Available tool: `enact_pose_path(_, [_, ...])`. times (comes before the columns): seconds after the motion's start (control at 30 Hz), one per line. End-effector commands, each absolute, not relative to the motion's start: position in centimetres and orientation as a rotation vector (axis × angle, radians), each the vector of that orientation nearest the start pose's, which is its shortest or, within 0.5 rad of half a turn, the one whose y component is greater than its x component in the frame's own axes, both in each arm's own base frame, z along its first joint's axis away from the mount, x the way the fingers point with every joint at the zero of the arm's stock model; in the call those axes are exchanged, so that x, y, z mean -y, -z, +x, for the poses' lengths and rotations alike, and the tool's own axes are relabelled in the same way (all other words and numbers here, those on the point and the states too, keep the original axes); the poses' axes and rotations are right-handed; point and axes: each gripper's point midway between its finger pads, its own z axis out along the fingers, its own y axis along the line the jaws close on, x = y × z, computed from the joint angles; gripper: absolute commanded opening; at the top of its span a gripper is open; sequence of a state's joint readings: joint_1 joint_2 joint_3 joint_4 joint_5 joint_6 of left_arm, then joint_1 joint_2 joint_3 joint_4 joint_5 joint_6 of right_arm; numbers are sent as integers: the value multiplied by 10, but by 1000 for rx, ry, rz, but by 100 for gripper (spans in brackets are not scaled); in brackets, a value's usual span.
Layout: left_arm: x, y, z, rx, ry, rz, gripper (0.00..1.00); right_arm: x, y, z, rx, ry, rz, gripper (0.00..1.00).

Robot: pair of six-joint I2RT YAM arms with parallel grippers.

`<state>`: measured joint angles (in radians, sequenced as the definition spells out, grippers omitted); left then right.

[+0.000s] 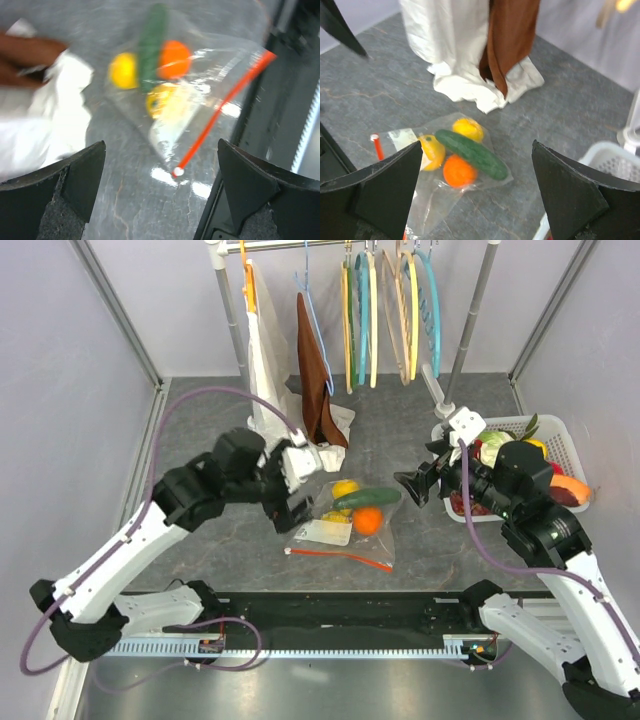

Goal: Place the food in the zip-top bag and seal the zipper
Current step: Reset both arms

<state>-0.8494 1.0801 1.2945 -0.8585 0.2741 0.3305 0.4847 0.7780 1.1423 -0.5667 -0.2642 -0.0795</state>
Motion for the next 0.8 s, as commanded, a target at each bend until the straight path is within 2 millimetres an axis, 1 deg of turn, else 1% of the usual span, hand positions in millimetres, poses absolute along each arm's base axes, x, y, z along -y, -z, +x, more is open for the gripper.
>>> enact_pose_path(0.0, [207,-298,196,-1950,630,1059,100,-143,-322,232,-1780,-473,-556,98])
enact_pose_path(0.03, [199,-297,200,-1974,617,1013,100,-135,-311,237,-1812,-445,-517,98])
enact_pose_path(0.07, [182,-291,208,-2027,568,950,100,-129,-309,238,-1819,-423,-488,98])
enact_pose_path(0.13, [159,-288,214,-2057,480,873,100,-112,-300,245,-1841,-356,-425,98])
enact_pose_path(0.17, [144,-283,219,-2081,427,822,100,-106,-301,243,-1830,-337,-408,98])
enact_pose_path(0.2, [133,-284,220,-2080,379,795,100,-99,-301,245,-1830,-309,-384,98])
enact_pose_path(0.23, [117,-288,222,-2069,311,737,100,-92,-299,247,-1835,-287,-356,98])
enact_pose_path(0.27, [110,-283,219,-2080,289,733,100,-88,-300,246,-1830,-276,-338,98])
enact_pose_path(0.3, [104,-279,217,-2088,261,732,100,-81,-297,246,-1840,-255,-316,98])
enact_pose_path(0.33, [89,-278,219,-2085,187,703,100,-78,-296,247,-1842,-243,-303,98])
enact_pose_path(0.37, [81,-266,219,-2116,148,691,100,-74,-295,246,-1839,-228,-287,98])
enact_pose_path(0.4, [73,-263,222,-2123,104,663,100,-68,-290,247,-1848,-209,-266,98])
enact_pose_path(0.43, [57,-259,227,-2145,24,596,100,-62,-289,248,-1846,-181,-240,98])
enact_pose_path(0.47, [48,-251,227,-2165,-20,570,100,-59,-289,248,-1843,-170,-225,98])
enact_pose_path(0.5, [43,-248,229,-2172,-48,551,100,-55,-286,248,-1848,-154,-212,98])
enact_pose_path(0.53, [37,-248,231,-2167,-73,532,100,-52,-287,248,-1842,-142,-201,98])
enact_pose_path(0.57, [36,-244,230,-2170,-79,531,100,-51,-286,248,-1845,-141,-197,98])
enact_pose_path(0.67, [34,-241,233,-2181,-89,519,100,-52,-287,247,-1846,-148,-202,98])
enact_pose_path(0.77, [27,-249,239,-2167,-137,470,100,-51,-293,248,-1838,-139,-205,98])
